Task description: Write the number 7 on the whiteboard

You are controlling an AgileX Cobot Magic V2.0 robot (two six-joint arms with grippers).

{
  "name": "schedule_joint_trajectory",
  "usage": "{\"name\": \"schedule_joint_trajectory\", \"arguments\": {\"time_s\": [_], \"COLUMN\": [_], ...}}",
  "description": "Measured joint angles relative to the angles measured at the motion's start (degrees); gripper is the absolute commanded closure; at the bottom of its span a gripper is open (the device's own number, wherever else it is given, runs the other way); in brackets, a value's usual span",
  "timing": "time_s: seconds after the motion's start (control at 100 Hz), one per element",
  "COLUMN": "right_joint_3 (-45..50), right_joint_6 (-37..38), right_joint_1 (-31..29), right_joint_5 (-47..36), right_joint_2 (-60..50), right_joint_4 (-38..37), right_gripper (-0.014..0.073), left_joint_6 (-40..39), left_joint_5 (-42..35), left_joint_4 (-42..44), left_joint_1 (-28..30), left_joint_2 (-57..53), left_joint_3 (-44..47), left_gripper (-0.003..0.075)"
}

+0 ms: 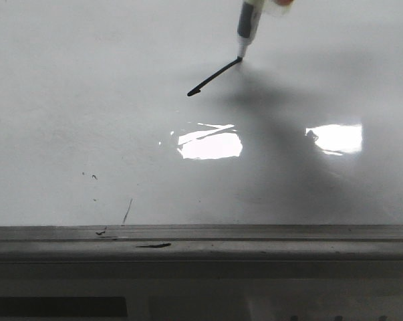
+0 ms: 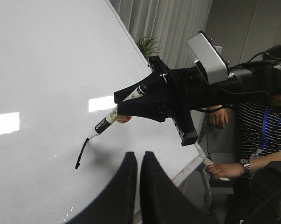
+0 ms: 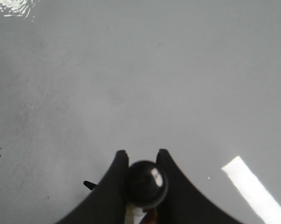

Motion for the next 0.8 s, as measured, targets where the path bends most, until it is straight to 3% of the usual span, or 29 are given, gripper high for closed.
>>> {"name": "schedule_joint_trajectory", "arguments": {"time_s": [0.35,0.8], "right_joint_3": [11.66,2.88], "right_joint_6": [10.9,10.79], "right_joint_1": [7.25,8.1], "right_joint_5": [5.26,0.33], "right_joint_2": [-1.01,-7.15], "right_joint_4": [0.1,0.32], "right_gripper": [0.0665,0.0665], "left_joint_6": [0.0,0.0], "left_joint_5": [0.05,0.15], "left_joint_4": [0.0,0.0], "left_joint_1": [0.0,0.0], "left_joint_2": [0.0,0.0], "left_joint_3": [0.09,0.13], "left_gripper": [0.0741,0.0738]}}
